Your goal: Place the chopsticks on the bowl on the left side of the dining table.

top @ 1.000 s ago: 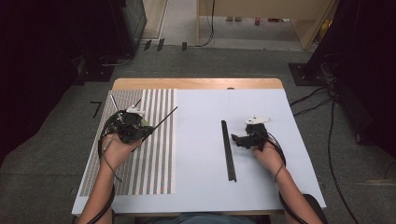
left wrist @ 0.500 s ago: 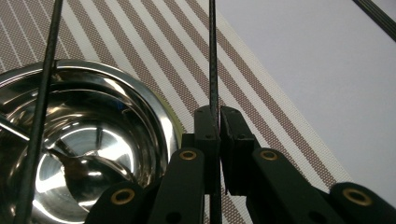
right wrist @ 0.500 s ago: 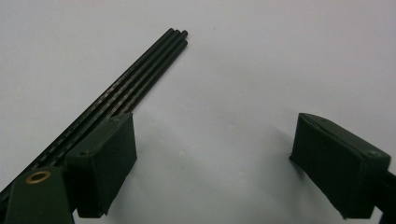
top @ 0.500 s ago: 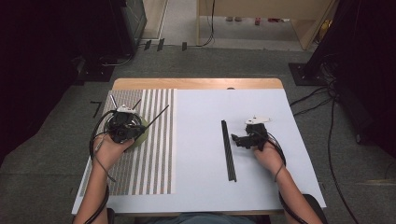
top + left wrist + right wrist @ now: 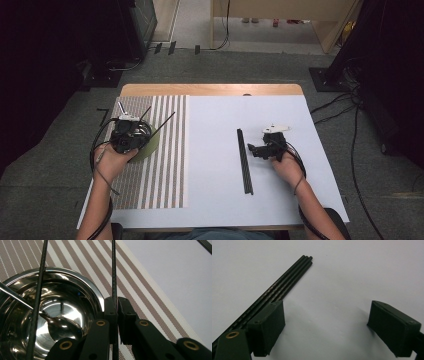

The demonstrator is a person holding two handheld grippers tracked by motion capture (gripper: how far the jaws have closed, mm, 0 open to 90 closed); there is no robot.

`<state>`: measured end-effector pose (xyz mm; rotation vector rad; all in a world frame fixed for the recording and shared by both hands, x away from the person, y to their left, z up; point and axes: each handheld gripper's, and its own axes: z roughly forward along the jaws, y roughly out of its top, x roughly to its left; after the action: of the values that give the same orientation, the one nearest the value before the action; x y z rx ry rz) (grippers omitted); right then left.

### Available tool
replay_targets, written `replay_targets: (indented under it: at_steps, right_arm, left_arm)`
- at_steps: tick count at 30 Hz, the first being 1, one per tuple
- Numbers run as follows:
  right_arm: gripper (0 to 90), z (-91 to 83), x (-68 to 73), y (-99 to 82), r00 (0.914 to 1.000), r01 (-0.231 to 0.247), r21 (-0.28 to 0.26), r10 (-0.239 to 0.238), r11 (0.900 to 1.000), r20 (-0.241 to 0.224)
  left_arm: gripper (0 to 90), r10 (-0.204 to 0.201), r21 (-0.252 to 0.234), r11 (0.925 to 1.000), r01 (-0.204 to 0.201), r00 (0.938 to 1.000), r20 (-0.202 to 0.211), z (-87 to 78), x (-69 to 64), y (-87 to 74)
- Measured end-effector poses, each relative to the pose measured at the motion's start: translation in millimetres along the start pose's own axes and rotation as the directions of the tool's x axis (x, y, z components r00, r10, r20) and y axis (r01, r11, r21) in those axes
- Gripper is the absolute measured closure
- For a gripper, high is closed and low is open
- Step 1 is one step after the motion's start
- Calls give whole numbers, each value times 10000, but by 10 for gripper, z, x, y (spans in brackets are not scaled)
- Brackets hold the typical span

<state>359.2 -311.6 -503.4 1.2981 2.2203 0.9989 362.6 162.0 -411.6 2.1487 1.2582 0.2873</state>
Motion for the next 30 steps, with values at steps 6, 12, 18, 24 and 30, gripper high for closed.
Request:
replay_targets:
  at_steps: [6, 12, 18, 24, 30]
  right_arm:
    - [137, 0, 0, 0, 10000, 2, -1, -2, 10000, -2]
    - [137, 0, 0, 0, 10000, 0, 1, 0, 10000, -2]
    - [137, 0, 0, 0, 10000, 0, -6, 0, 10000, -3]
    - [137, 0, 0, 0, 10000, 1, -1, -1, 10000, -4]
    - [137, 0, 0, 0, 10000, -6, -7, 6, 10000, -2]
  left_arm:
    - [877, -44, -28, 10000, 43, 9999, -95, -30, 60, -31]
    - [877, -115, -91, 9999, 114, 9999, -114, -49, 109, -51]
    - [877, -148, -83, 9999, 147, 9997, -168, -60, 156, -75]
    - [876, -156, -106, 9998, 154, 9997, -184, -61, 189, -94]
    - [876, -270, -93, 9996, 268, 9994, -200, -63, 232, -117]
